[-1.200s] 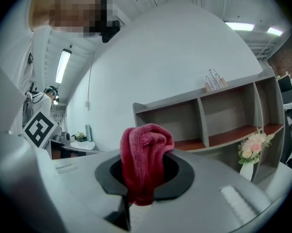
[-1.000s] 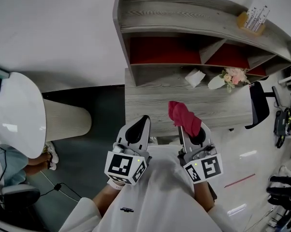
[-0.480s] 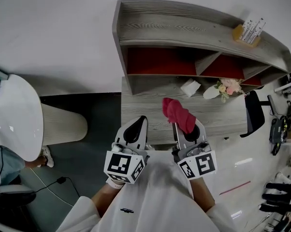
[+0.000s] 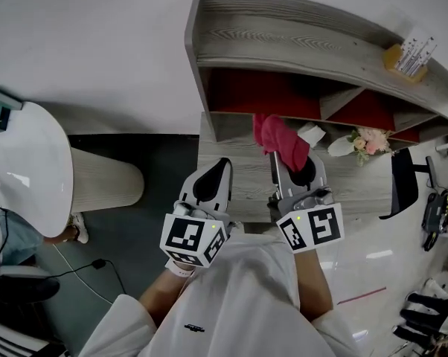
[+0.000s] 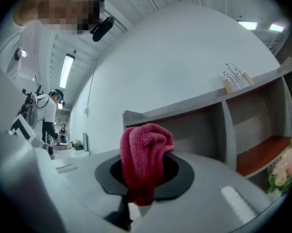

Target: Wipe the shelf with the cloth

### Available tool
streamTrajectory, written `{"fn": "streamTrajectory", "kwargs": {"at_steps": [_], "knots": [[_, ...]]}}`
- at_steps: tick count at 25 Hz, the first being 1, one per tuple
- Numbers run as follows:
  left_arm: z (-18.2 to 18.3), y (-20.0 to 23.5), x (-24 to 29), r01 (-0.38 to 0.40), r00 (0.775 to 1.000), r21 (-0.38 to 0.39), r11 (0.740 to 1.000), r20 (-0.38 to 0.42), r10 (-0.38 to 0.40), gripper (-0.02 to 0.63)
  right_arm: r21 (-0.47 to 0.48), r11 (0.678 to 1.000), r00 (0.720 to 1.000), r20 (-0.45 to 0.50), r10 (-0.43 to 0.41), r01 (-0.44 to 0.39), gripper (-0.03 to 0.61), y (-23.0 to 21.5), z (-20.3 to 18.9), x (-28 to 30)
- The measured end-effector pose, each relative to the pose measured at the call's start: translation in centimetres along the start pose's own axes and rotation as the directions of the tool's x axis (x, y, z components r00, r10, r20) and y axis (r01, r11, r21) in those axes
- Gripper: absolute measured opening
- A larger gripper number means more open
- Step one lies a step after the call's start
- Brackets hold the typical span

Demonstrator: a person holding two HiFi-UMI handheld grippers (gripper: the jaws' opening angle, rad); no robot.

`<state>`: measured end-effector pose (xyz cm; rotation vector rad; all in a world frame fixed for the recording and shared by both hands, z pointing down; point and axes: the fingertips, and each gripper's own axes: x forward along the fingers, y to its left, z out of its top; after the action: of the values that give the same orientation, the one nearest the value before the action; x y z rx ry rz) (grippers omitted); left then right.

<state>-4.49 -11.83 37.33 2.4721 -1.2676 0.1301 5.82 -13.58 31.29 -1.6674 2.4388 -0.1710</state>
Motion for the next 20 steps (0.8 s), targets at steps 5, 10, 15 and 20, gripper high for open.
{"fn": "streamTrajectory", "kwargs": {"at_steps": [5, 10, 15, 20], "knots": [[0.2, 1.8, 1.3, -0.034, 0.999, -0.008, 0.999, 0.002, 0.034, 0.006, -0.003, 0.998, 0.998, 0.004, 0.065, -0.065, 0.075, 0.7, -0.3, 3.6], [1.1, 3.9, 2.1, -0.075, 0.997, -0.007, 0.997, 0.019, 0.076, 0.006, 0.048, 0.994, 0.993, -0.066, 0.099, -0.095, 0.075, 1.0, -2.3, 7.4], [1.4, 6.0, 2.4, -0.108, 0.994, -0.01, 0.994, 0.023, 0.108, 0.006, 0.048, 0.992, 0.987, -0.104, 0.12, -0.115, 0.074, 1.1, -4.1, 10.6], [1.7, 7.7, 2.5, -0.139, 0.99, -0.019, 0.99, 0.024, 0.139, 0.006, 0.034, 0.993, 0.966, -0.231, 0.118, -0.113, 0.074, 0.8, -7.0, 13.6]]}}
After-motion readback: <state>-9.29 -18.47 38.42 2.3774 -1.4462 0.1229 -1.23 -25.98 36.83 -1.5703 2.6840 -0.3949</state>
